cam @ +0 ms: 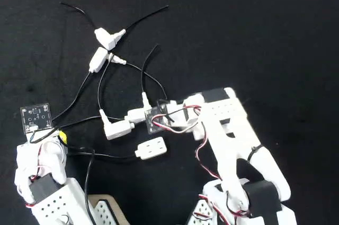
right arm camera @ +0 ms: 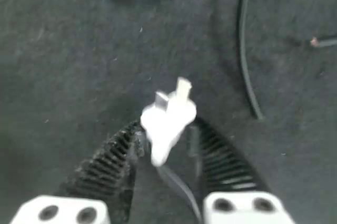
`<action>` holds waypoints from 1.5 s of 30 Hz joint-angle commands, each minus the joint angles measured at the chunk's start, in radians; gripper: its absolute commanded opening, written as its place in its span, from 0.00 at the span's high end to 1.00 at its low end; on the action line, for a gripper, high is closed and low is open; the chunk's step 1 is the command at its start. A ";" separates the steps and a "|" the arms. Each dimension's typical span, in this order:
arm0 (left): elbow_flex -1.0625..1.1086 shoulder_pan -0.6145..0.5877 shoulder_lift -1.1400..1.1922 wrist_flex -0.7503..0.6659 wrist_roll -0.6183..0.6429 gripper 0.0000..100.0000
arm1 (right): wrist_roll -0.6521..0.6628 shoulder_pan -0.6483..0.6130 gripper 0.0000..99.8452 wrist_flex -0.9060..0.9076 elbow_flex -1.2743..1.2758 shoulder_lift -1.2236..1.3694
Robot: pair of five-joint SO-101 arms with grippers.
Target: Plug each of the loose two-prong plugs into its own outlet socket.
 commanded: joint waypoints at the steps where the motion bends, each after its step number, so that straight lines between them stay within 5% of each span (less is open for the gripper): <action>1: 0.019 0.010 0.000 0.005 -0.006 0.77 | -0.129 0.051 0.77 -0.107 -0.036 -0.015; 6: 0.019 0.010 0.000 0.005 -0.006 0.77 | -0.327 0.166 0.77 -0.051 -0.064 -0.076; 14: 0.019 0.010 0.000 0.005 -0.006 0.77 | -1.409 0.110 0.77 0.048 0.028 -0.202; 17: 0.019 0.010 0.000 0.006 -0.006 0.77 | -1.823 0.057 0.77 -0.031 0.079 -0.222; 20: 0.019 0.010 0.000 0.006 -0.006 0.77 | -2.082 -0.005 0.77 -0.187 0.182 -0.213; 25: 0.019 0.010 0.000 0.006 -0.006 0.77 | -2.268 -0.060 0.77 -0.459 0.334 -0.168; 32: 0.019 0.010 0.000 0.006 -0.006 0.77 | -2.461 -0.055 0.77 -0.468 0.297 -0.024; 38: 0.019 0.010 0.000 0.006 -0.006 0.77 | -2.460 -0.002 0.78 -0.437 0.222 0.111; 43: 0.019 0.010 0.000 0.006 -0.006 0.77 | -2.386 0.003 0.96 -0.279 0.130 0.143; 45: 0.019 0.010 0.000 0.006 -0.006 0.77 | -2.340 -0.002 0.95 -0.219 0.102 0.143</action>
